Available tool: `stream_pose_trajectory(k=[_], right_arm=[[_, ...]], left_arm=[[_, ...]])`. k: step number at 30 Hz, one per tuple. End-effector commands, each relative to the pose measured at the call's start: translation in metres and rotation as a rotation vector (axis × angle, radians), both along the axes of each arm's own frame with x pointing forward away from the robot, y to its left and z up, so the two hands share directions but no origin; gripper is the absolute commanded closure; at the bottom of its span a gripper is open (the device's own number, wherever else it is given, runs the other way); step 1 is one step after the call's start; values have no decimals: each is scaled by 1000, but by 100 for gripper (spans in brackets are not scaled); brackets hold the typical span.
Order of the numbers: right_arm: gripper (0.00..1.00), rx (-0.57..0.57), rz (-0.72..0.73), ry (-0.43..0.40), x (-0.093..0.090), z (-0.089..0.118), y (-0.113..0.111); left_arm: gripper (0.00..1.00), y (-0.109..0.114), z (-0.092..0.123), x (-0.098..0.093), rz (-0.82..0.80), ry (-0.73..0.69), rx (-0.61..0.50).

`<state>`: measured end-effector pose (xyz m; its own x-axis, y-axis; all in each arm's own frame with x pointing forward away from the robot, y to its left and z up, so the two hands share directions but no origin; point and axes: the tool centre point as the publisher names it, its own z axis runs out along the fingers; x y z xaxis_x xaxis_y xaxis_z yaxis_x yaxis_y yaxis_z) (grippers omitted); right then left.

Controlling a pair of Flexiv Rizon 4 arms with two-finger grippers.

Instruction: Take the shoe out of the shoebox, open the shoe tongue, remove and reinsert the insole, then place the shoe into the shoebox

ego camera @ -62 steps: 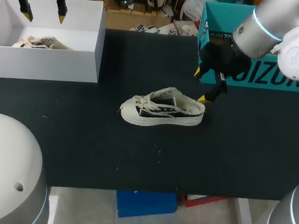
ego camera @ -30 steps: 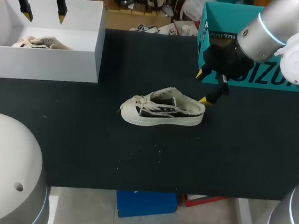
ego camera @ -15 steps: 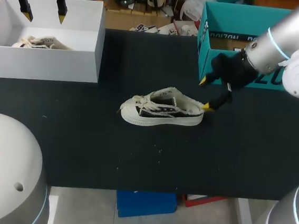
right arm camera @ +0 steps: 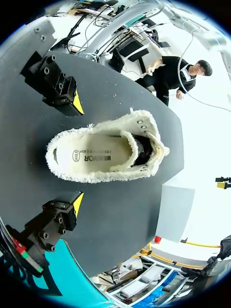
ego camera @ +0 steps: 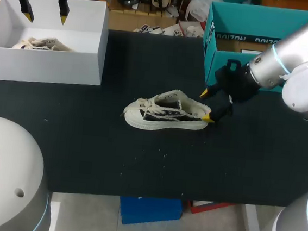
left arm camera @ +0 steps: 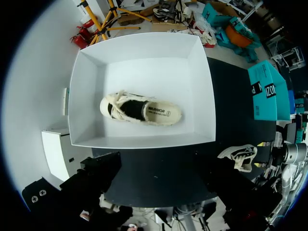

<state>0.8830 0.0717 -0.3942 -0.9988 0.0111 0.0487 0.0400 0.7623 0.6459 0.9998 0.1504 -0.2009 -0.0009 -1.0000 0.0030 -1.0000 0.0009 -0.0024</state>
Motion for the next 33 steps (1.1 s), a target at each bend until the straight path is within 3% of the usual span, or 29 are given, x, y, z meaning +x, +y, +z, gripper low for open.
stream_pose_trajectory(k=[1, 22, 32, 33], right_arm=[[0, 15, -4, 8, 2, -13, 5], [0, 81, -4, 57, -1, -41, 29], [0, 94, -10, 89, -2, -57, 30], [62, 91, -18, 94, -3, -58, 30]], left_arm=[[0, 0, 1, 0, 0, 2, 1], [0, 0, 1, 0, 0, 2, 1], [0, 0, 1, 0, 0, 2, 1], [0, 0, 1, 0, 0, 2, 1]])
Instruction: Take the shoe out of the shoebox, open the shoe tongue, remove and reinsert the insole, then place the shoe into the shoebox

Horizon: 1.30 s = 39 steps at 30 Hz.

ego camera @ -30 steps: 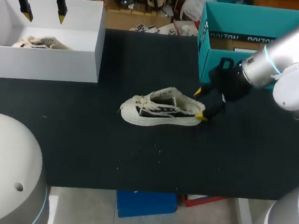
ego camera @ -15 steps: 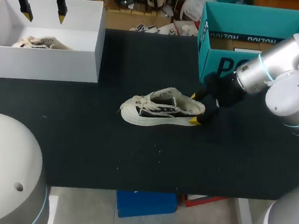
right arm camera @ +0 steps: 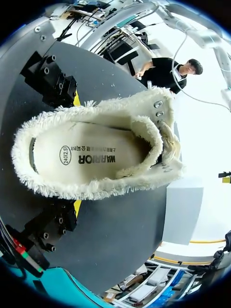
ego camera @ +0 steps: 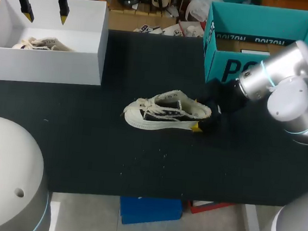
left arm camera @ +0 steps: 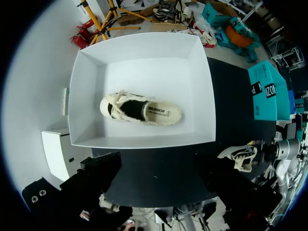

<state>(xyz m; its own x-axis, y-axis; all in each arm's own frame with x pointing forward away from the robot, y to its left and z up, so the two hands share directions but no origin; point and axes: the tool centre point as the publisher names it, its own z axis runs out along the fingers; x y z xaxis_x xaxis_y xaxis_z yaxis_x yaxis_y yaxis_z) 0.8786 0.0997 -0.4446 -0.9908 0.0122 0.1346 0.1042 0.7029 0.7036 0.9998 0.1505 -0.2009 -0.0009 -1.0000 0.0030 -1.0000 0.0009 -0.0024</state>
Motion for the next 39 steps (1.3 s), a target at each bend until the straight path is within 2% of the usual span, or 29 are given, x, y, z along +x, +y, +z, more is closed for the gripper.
stream_pose_trajectory(k=[1, 12, 13, 17, 22, 33, 39], right_arm=[[100, -14, -19, 10, 1, -8, 2], [100, -9, -20, 2, 1, -8, 1], [100, -9, -20, 2, 1, -8, 1], [100, -9, -20, 2, 1, -8, 1], [100, -9, -20, 2, 1, -8, 1], [100, -9, -20, 2, 1, -8, 1], [100, -9, -20, 2, 1, -8, 1]], left_arm=[[0, 0, 1, 0, 0, 2, 1], [0, 0, 1, 0, 0, 2, 1], [0, -3, 2, -1, 4, -4, 34], [0, -18, 9, -8, 48, -8, 106], [0, -50, 16, -25, 87, 8, 133], [0, -124, 8, -62, 86, 57, 161], [0, -124, 8, -62, 86, 57, 161]])
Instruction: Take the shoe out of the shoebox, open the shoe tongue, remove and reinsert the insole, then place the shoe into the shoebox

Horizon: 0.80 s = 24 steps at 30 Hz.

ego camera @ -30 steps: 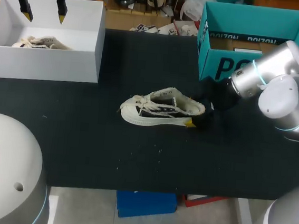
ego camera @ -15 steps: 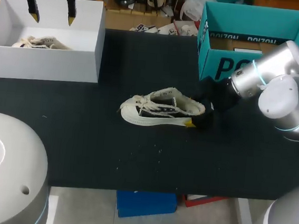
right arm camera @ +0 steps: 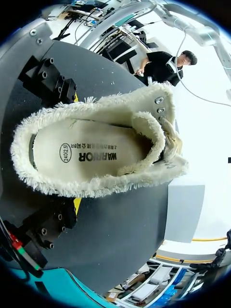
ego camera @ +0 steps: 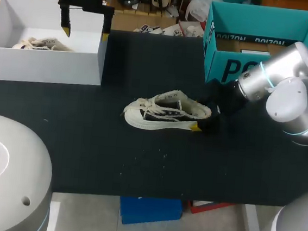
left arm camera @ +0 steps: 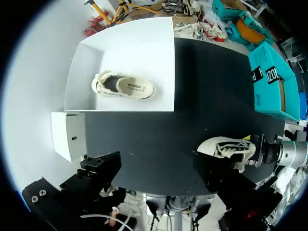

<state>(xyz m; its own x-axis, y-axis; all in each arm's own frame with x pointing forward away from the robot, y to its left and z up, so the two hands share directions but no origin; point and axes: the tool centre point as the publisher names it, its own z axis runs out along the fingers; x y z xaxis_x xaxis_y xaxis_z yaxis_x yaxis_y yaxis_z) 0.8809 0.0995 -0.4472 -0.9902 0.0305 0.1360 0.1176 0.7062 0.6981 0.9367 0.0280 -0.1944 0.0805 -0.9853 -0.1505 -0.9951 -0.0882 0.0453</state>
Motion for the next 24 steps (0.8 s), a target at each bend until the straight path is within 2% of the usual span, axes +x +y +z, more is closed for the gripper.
stream_pose_trajectory(k=[1, 5, 7, 9, 19, 24], right_arm=[[100, -2, -2, 1, -1, -6, 2], [100, -2, -2, 1, -1, -6, 2], [100, -2, -2, 1, -1, -6, 2], [100, -2, -2, 1, -1, -6, 2], [100, -2, -2, 1, -1, -6, 2], [100, -2, -2, 1, -1, -6, 2]], left_arm=[[0, -2, 2, 1, 0, 3, 9], [0, -2, 2, 1, 0, 3, 9], [0, 11, 4, -1, 1, -11, 48], [0, 12, 4, -2, 0, -6, 54], [0, -32, -5, -7, -61, 39, 51], [0, -55, -17, -10, -80, 74, 45]])
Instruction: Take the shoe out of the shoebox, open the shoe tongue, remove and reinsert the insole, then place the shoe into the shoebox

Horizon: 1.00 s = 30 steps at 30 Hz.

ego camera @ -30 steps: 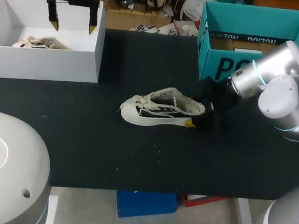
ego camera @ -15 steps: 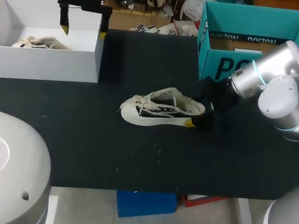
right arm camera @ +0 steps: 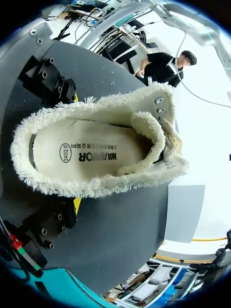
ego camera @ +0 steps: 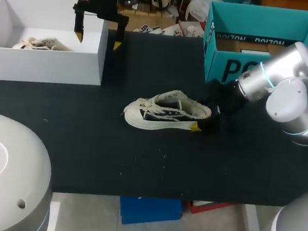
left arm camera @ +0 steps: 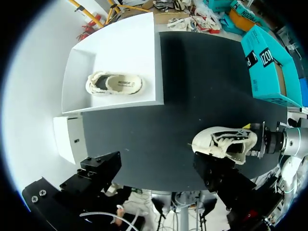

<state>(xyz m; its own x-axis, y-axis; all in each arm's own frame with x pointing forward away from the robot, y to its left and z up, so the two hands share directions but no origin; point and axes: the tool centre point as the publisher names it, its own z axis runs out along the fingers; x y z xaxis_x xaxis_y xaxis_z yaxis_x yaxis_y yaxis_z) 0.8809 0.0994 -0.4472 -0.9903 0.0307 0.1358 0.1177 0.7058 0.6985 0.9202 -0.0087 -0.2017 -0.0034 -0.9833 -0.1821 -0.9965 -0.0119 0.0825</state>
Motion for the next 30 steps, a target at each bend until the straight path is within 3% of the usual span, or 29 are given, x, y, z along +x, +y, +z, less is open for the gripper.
stream_pose_trajectory(k=[1, 14, 27, 30], right_arm=[[100, -2, -2, 1, -1, -6, 2], [100, -2, -2, 1, -1, -6, 2], [100, -2, -2, 1, -1, -6, 2], [100, -2, -2, 1, -1, -6, 2]], left_arm=[[0, -23, -12, 6, -2, 45, 13], [0, -93, -39, -10, 0, 111, 88], [0, -95, -38, -11, -3, 105, 85], [0, -88, -28, -7, -4, -5, 112]])
